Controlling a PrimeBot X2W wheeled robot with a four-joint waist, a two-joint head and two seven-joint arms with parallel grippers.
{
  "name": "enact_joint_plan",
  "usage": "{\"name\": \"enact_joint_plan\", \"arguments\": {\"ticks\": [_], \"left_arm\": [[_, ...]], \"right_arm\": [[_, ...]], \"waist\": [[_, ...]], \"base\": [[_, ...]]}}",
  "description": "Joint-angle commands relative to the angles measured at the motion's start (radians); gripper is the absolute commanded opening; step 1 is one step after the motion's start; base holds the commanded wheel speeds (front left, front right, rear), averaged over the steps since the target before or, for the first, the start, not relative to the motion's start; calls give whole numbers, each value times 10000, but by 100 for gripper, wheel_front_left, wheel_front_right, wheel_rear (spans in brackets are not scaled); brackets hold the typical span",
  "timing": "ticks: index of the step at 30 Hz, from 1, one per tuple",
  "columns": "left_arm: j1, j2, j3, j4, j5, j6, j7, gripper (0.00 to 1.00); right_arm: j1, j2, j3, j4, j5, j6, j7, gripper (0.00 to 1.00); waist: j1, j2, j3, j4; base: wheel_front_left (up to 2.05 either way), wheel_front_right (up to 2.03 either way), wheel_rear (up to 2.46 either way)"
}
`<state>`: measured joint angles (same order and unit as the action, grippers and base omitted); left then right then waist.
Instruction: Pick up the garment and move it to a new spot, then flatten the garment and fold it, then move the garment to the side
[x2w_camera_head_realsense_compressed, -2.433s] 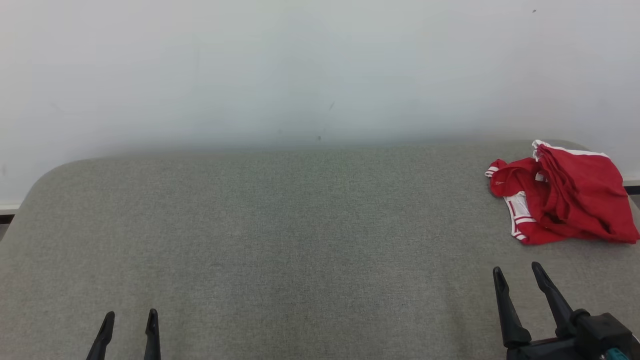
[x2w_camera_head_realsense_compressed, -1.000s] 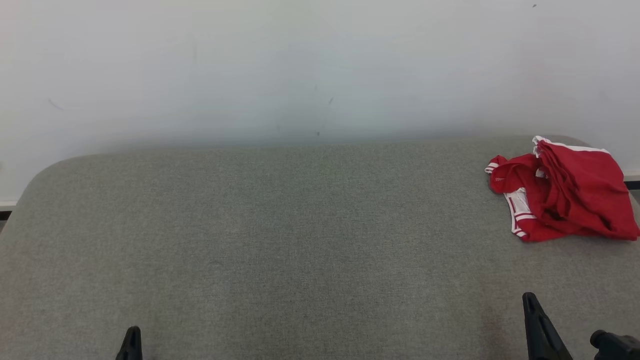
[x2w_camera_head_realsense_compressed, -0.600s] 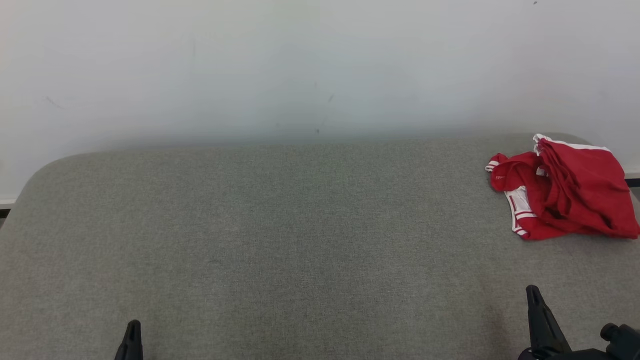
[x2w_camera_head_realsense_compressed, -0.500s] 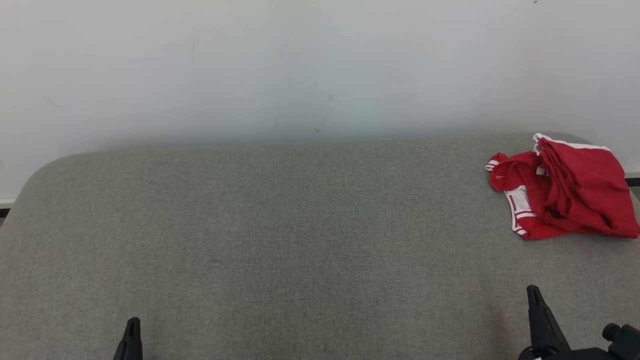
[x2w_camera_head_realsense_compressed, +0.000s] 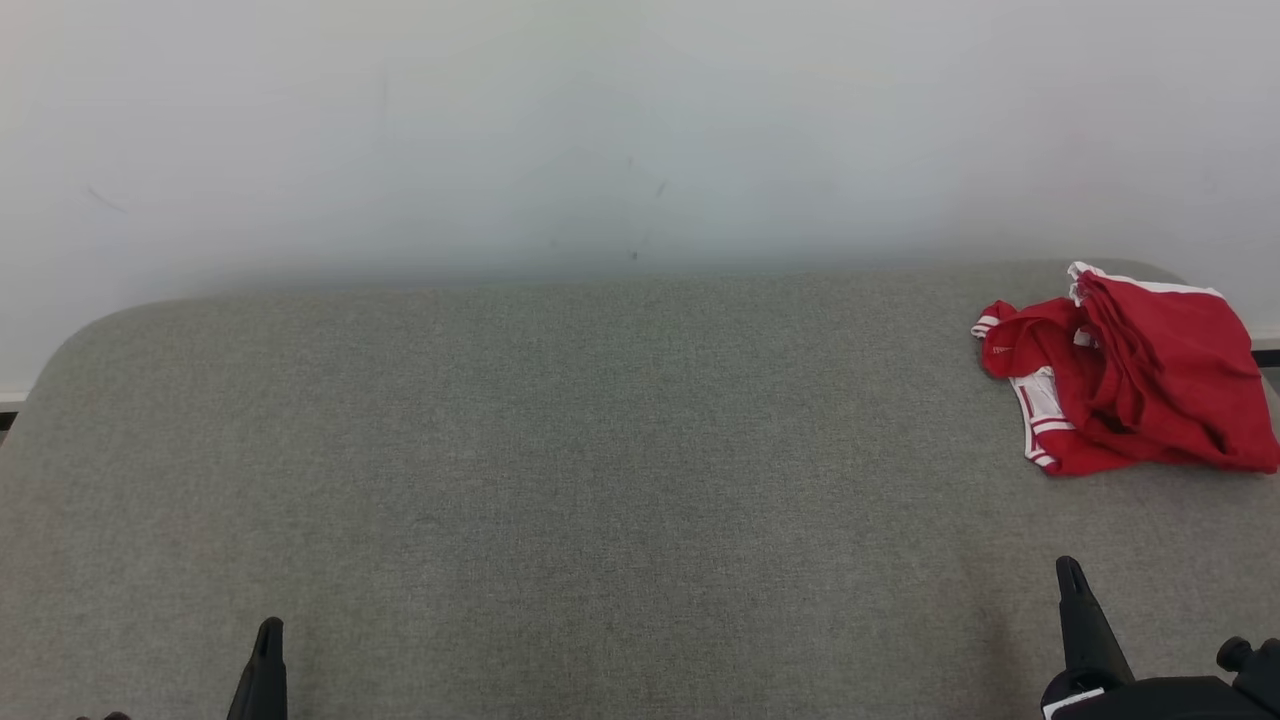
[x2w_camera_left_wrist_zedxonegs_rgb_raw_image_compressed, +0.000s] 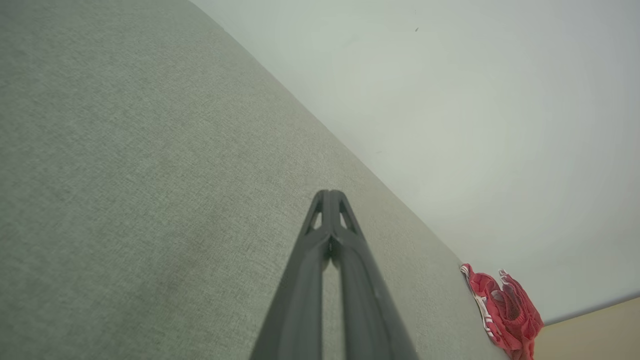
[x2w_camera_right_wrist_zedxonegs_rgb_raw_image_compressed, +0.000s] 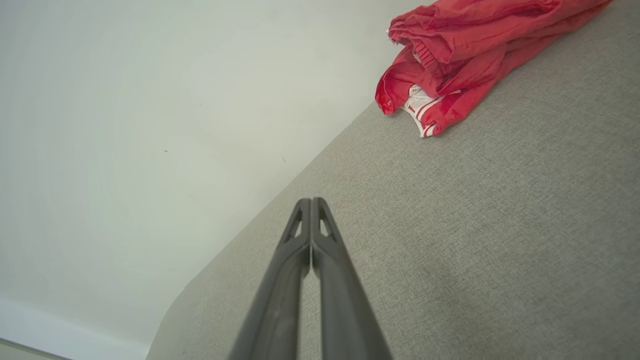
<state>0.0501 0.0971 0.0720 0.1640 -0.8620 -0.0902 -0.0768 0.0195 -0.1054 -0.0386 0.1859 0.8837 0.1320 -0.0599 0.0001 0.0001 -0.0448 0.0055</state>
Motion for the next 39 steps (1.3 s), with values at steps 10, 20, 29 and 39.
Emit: {"name": "enact_joint_plan", "arguments": {"ticks": [10,20,29,39], "left_arm": [[-478,-62,119,61,-1341,-123,349,0],[-715,-141,185,205,-2530,-175,662,0],[-886,-200,234,311,-3425,-230,881,0],[-1061,-263,281,424,-4331,-266,1121,0]], "right_arm": [[-383,84,-175,28,1314,-10,326,0],[-567,175,-292,130,2469,-12,603,0],[-708,244,-378,213,3325,-14,801,0],[-858,315,-468,297,4215,-16,1025,0]], "waist": [[-1,-1,57,-6],[-1,-1,120,-14],[-1,-1,171,-20],[-1,-1,227,-26]], "base": [[0,0,0],[0,0,0],[0,0,0],[0,0,0]]}}
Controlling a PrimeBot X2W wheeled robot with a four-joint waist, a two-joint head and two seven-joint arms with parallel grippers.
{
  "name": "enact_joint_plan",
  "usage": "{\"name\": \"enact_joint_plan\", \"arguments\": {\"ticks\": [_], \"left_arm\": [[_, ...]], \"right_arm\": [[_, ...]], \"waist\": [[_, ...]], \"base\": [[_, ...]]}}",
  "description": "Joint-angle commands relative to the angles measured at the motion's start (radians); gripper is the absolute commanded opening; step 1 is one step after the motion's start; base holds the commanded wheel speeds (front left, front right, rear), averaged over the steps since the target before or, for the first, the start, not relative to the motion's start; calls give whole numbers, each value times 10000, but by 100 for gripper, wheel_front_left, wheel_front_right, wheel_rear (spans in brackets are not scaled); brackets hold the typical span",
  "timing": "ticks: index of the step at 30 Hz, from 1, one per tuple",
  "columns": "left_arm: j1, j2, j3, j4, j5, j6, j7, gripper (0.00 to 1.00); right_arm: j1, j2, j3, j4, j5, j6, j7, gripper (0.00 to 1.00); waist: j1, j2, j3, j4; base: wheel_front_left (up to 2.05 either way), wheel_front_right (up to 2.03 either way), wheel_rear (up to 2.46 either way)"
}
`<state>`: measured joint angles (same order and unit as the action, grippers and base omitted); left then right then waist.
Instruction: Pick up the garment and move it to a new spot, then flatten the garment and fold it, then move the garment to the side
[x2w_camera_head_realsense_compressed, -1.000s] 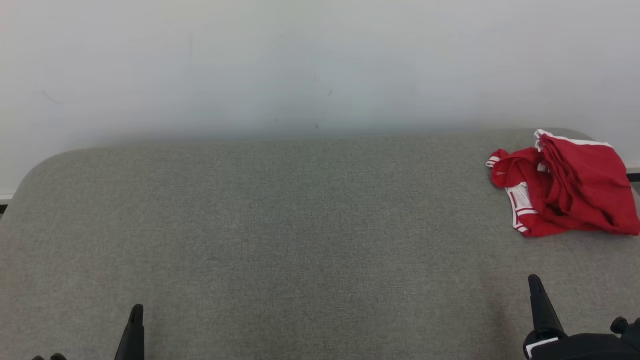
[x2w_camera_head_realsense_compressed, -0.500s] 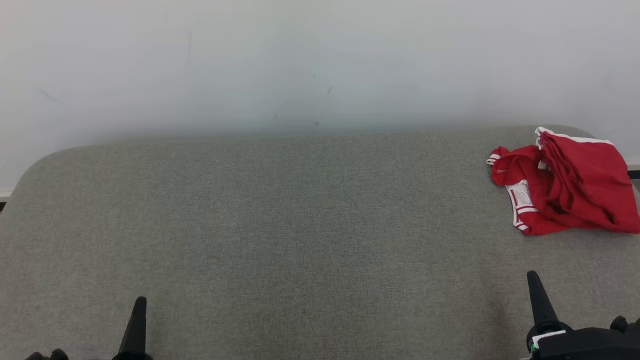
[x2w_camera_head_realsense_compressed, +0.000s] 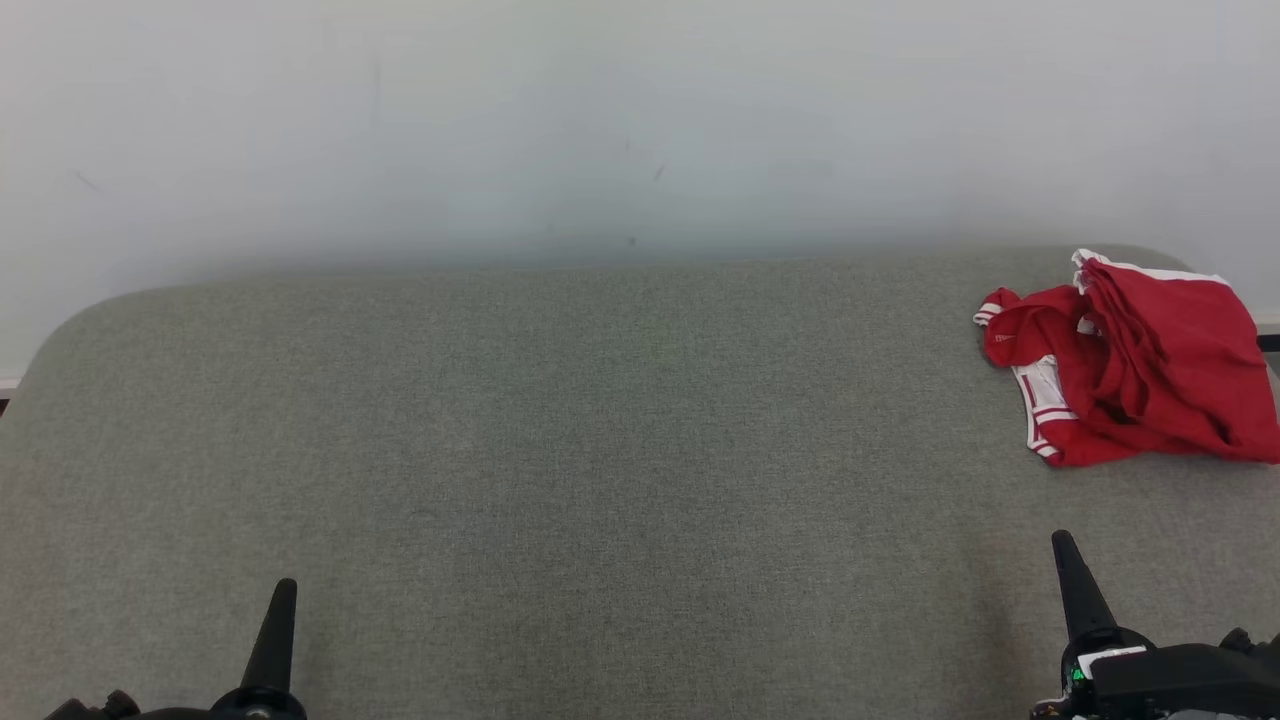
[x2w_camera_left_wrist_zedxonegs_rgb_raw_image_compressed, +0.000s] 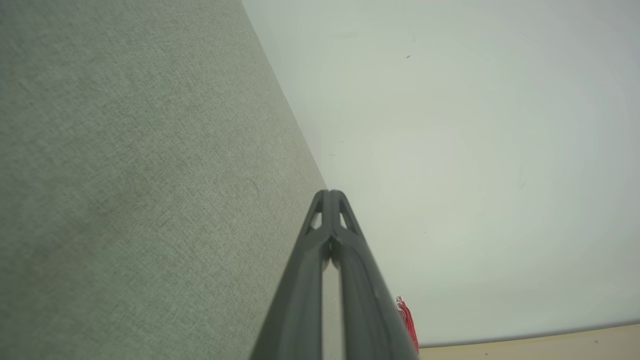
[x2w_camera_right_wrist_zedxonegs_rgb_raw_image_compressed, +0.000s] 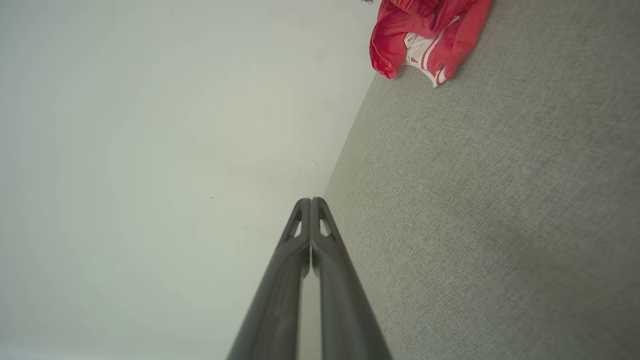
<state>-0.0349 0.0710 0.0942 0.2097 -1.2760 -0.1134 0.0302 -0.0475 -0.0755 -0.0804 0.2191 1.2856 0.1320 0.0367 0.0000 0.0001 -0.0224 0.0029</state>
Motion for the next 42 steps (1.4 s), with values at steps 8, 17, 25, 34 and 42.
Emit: {"name": "enact_joint_plan", "arguments": {"ticks": [8,17,25,34,42], "left_arm": [[-335,-45,87,44,-790,-70,209,0],[-458,-87,122,130,-1474,-119,387,0],[-562,-133,152,210,-2063,-124,533,0],[-680,-172,187,286,-2688,-171,693,0],[-783,-209,215,350,-3242,-186,828,0]], "right_arm": [[-263,62,-107,18,776,-16,186,0],[-379,120,-176,83,1455,-17,349,0],[-460,167,-237,140,2030,-19,508,0],[-552,210,-298,197,2635,-21,638,0],[-622,253,-345,250,3131,-22,757,0]], "waist": [[0,-1,43,-5],[0,-1,94,-11],[0,-1,139,-16],[0,-1,191,-22],[0,-1,236,-27]], "base": [[0,0,0],[0,0,0],[0,0,0],[0,0,0],[0,0,0]]}}
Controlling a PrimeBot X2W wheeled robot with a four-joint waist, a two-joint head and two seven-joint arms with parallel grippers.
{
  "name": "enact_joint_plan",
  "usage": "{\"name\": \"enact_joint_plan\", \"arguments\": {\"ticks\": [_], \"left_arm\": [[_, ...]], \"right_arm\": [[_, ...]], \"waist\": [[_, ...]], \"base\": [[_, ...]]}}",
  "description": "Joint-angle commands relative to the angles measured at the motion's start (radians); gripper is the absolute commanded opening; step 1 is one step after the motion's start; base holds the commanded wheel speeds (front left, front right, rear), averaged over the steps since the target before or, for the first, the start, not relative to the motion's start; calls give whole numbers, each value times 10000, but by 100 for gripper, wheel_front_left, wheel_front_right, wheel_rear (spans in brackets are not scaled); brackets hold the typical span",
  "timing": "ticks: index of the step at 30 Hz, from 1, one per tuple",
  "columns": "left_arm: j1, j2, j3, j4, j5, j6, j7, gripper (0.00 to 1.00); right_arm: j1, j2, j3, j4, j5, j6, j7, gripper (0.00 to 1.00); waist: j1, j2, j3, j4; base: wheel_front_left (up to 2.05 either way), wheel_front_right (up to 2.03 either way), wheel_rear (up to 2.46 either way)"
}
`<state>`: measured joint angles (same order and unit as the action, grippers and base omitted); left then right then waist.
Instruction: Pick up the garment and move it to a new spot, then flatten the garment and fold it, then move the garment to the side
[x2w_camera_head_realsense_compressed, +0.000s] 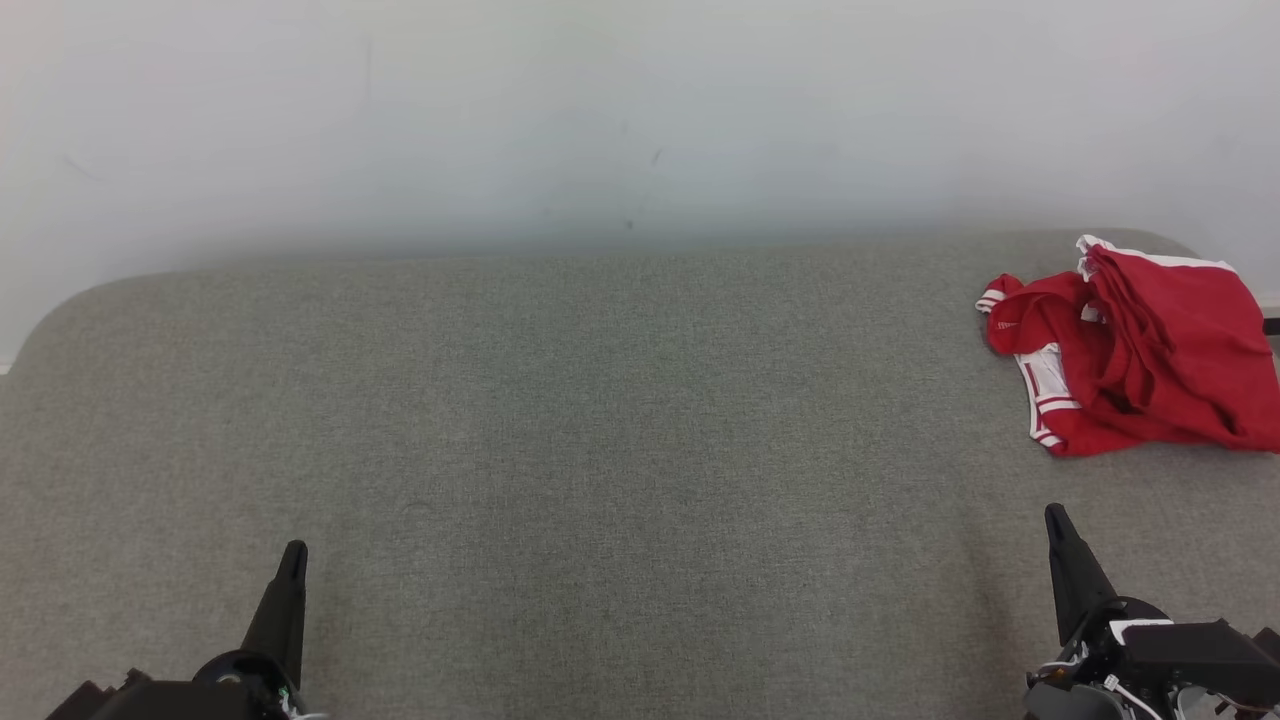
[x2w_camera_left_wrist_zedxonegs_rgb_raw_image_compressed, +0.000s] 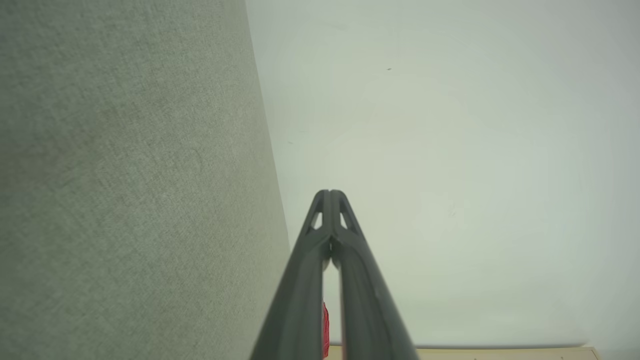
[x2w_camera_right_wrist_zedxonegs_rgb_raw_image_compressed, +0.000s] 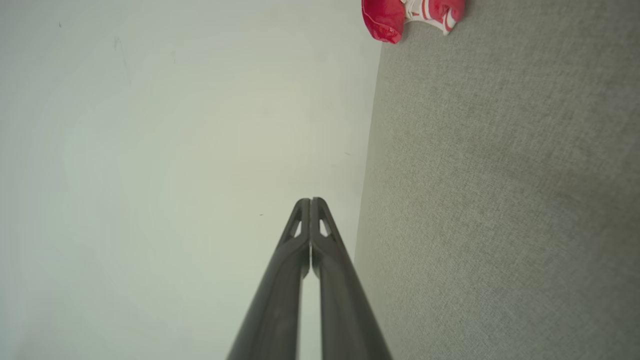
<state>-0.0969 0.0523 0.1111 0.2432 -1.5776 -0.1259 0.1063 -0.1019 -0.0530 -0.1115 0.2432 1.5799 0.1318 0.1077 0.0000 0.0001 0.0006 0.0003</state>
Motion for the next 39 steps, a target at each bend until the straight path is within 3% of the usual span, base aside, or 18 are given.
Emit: {"name": "enact_joint_plan", "arguments": {"ticks": [1,39], "left_arm": [[-168,-27,49,26,-260,-55,78,0],[-186,-29,50,43,-372,-56,112,0]], "right_arm": [[-89,34,-43,14,259,-20,69,0],[-110,43,-51,25,324,-21,100,0]], "waist": [[0,-1,12,-1],[0,-1,25,-3]], "base": [[0,0,0],[0,0,0]]}}
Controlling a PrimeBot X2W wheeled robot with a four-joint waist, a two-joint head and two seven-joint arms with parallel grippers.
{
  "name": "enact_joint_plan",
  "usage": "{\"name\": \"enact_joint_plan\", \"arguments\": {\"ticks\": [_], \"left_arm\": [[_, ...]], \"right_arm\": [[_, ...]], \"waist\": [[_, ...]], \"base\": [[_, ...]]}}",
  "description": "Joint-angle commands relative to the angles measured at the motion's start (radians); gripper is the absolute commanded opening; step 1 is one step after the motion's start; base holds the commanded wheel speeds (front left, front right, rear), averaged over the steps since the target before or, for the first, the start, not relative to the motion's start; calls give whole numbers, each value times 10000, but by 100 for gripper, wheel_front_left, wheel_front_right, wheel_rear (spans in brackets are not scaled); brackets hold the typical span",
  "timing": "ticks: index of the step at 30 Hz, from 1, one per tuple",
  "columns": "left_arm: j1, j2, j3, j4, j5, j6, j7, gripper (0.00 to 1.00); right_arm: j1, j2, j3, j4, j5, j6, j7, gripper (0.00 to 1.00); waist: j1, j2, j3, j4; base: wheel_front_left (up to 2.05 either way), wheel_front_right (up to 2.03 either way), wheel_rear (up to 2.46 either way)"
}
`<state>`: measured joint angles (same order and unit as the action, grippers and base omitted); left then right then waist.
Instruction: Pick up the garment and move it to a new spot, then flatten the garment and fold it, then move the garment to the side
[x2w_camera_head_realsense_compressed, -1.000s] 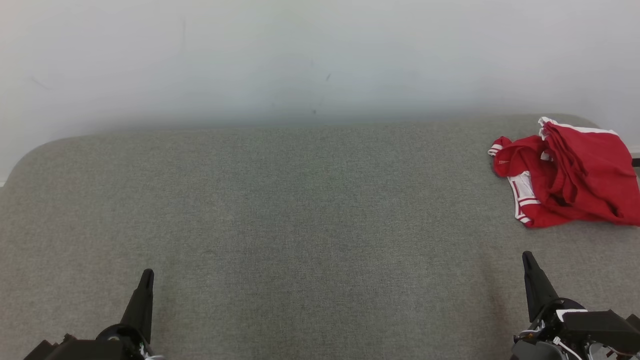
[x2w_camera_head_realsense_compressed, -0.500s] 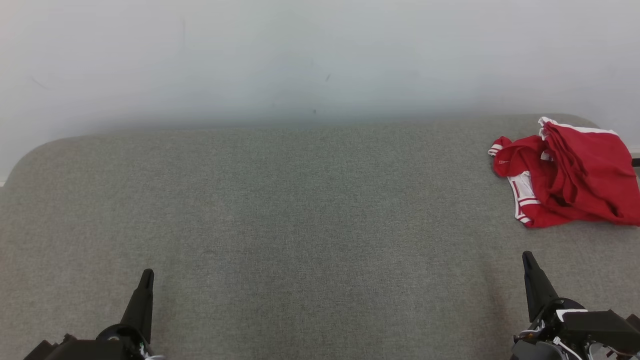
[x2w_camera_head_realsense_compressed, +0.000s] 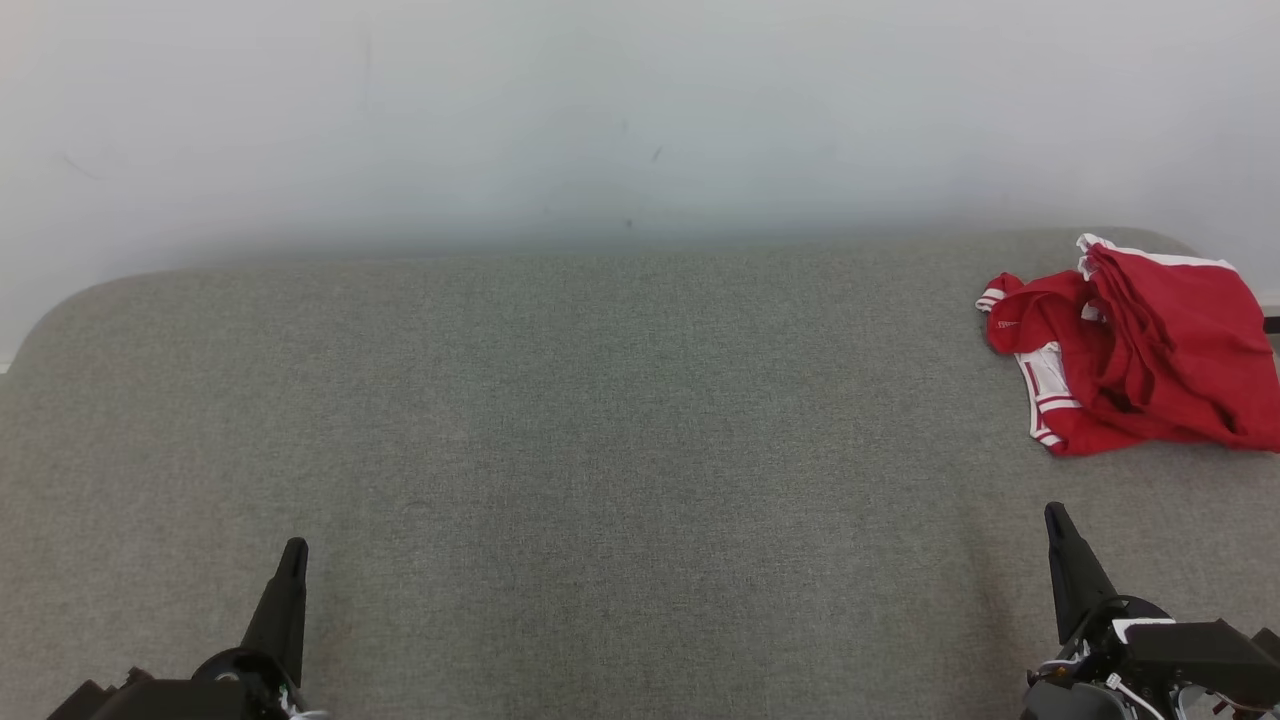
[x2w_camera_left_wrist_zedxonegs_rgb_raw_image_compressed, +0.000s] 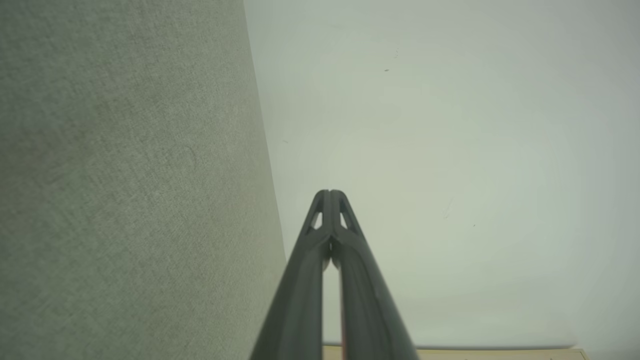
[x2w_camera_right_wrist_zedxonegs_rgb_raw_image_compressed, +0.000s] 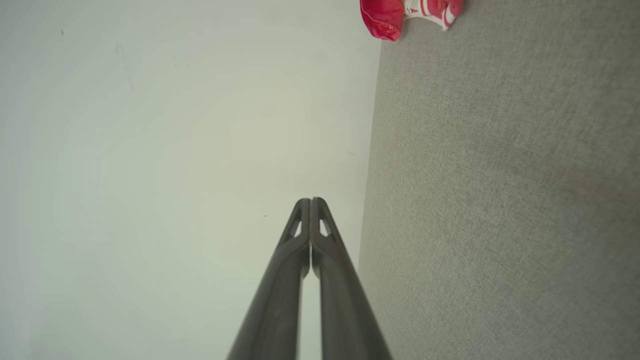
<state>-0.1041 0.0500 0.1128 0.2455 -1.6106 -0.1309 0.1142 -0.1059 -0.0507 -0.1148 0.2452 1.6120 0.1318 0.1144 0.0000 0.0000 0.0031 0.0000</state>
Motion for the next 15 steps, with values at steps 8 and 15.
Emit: {"name": "enact_joint_plan", "arguments": {"ticks": [8,15], "left_arm": [[-114,-6,33,19,-42,-6,32,0],[-114,-6,32,19,-42,-6,32,0]], "right_arm": [[-69,20,-19,8,4,-21,33,0],[-69,19,-19,8,3,-21,33,0]], "waist": [[0,0,0,0],[0,0,0,0]], "base": [[0,0,0],[0,0,0]]}}
